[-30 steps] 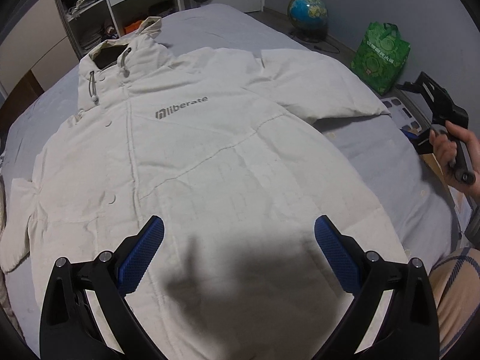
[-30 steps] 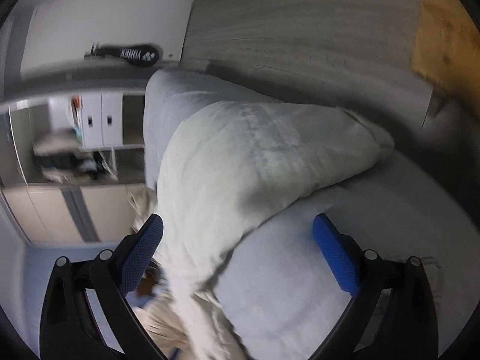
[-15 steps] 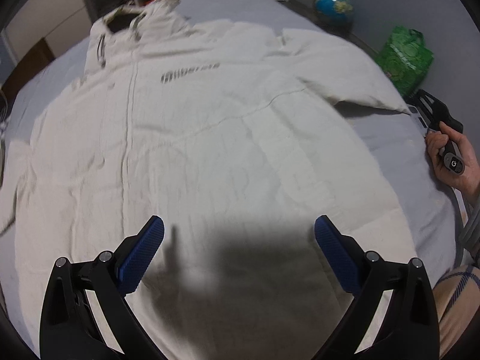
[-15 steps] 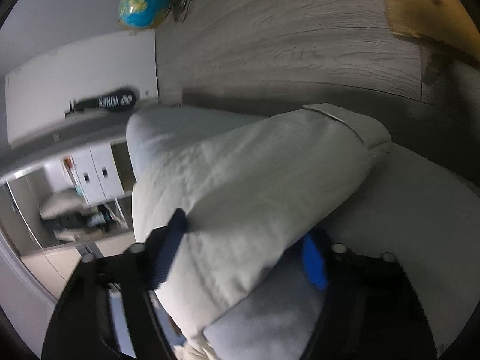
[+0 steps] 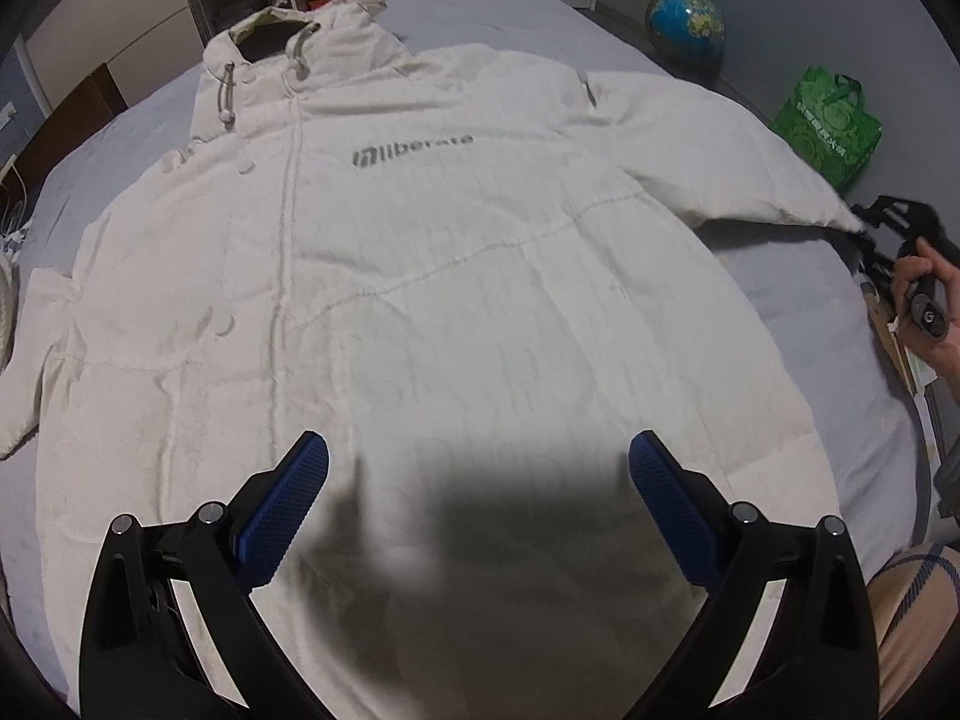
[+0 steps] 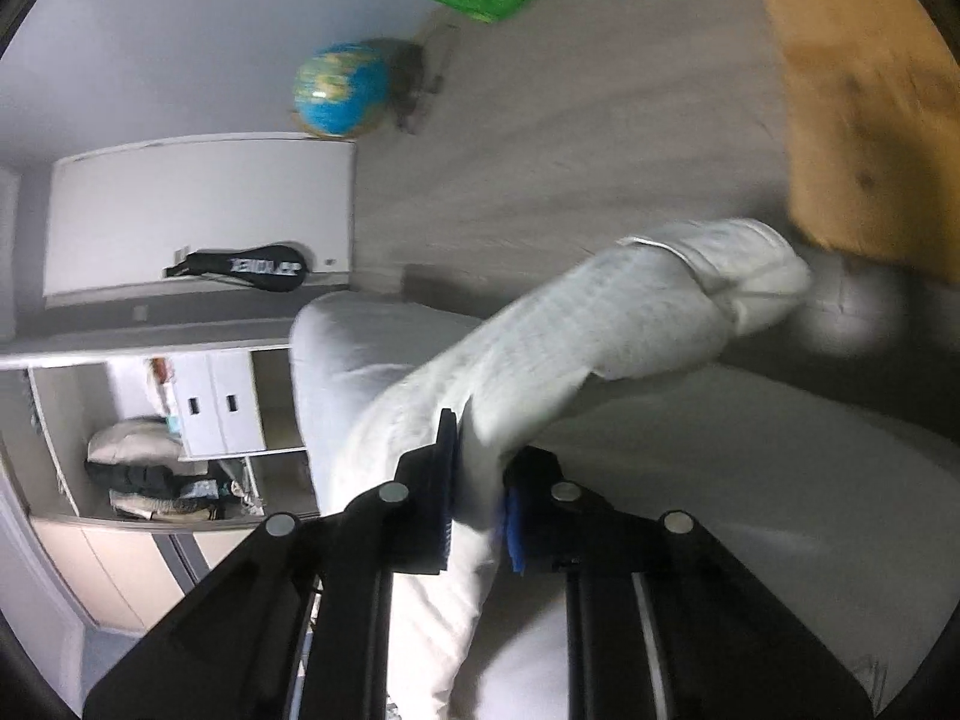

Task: Fold large clothes
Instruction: 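Lift the sleeve with the right gripper and fold it across the coat body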

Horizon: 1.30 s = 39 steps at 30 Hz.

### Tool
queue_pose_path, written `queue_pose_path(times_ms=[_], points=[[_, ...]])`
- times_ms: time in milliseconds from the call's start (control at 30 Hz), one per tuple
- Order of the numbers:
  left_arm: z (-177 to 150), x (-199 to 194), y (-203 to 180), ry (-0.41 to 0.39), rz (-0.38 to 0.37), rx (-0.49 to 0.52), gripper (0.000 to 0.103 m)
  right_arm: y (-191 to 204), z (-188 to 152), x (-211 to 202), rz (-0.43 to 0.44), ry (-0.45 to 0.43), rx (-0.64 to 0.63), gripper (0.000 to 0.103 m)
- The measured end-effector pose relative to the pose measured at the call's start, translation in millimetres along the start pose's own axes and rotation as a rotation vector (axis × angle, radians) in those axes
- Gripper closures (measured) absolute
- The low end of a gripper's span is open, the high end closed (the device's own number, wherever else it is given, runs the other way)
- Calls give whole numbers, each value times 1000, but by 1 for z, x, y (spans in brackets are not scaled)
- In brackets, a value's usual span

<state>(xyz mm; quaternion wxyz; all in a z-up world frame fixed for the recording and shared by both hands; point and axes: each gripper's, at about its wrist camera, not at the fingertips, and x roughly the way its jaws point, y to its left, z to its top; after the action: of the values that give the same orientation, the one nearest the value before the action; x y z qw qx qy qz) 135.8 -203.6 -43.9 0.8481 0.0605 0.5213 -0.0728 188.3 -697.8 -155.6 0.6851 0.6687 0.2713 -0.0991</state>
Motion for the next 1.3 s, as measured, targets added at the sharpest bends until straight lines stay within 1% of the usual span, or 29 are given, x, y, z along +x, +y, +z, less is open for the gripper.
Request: queue_pose_path(times_ms=[200, 300, 400, 533, 567, 600, 633, 667, 767, 1000, 1133, 1233, 1267, 1300], points=[[3, -11, 19, -31, 10, -14, 6, 72, -13, -26, 67, -34, -185, 92], [7, -15, 34, -38, 3, -35, 6, 111, -31, -32, 103, -27, -266, 93], [13, -21, 49, -46, 1, -70, 6, 149, -60, -36, 135, -7, -372, 94], [19, -34, 68, -86, 2, -100, 6, 195, -107, -29, 163, 44, -521, 94], [19, -36, 72, -91, 1, -104, 6, 205, -120, -26, 171, 66, -556, 94], [19, -38, 77, -91, -1, -108, 6, 216, -141, -21, 177, 93, -608, 94], [19, -39, 81, -86, -6, -111, 6, 224, -151, -16, 176, 104, -635, 94], [18, -40, 89, -84, -10, -117, 6, 232, -170, -11, 172, 125, -685, 94], [13, -44, 107, -92, -4, -134, 6, 246, -219, 6, 146, 180, -801, 94], [0, -43, 158, -80, 26, -165, 6, 256, -314, 37, 84, 288, -994, 94], [-3, -43, 186, -97, 58, -167, 6, 254, -365, 49, 61, 344, -1101, 94], [-3, -43, 203, -111, 76, -174, 6, 249, -412, 57, 42, 404, -1195, 95], [-3, -44, 210, -119, 83, -178, 6, 247, -433, 62, 34, 432, -1240, 95], [-4, -45, 215, -125, 89, -182, 6, 242, -445, 62, 29, 449, -1266, 95]])
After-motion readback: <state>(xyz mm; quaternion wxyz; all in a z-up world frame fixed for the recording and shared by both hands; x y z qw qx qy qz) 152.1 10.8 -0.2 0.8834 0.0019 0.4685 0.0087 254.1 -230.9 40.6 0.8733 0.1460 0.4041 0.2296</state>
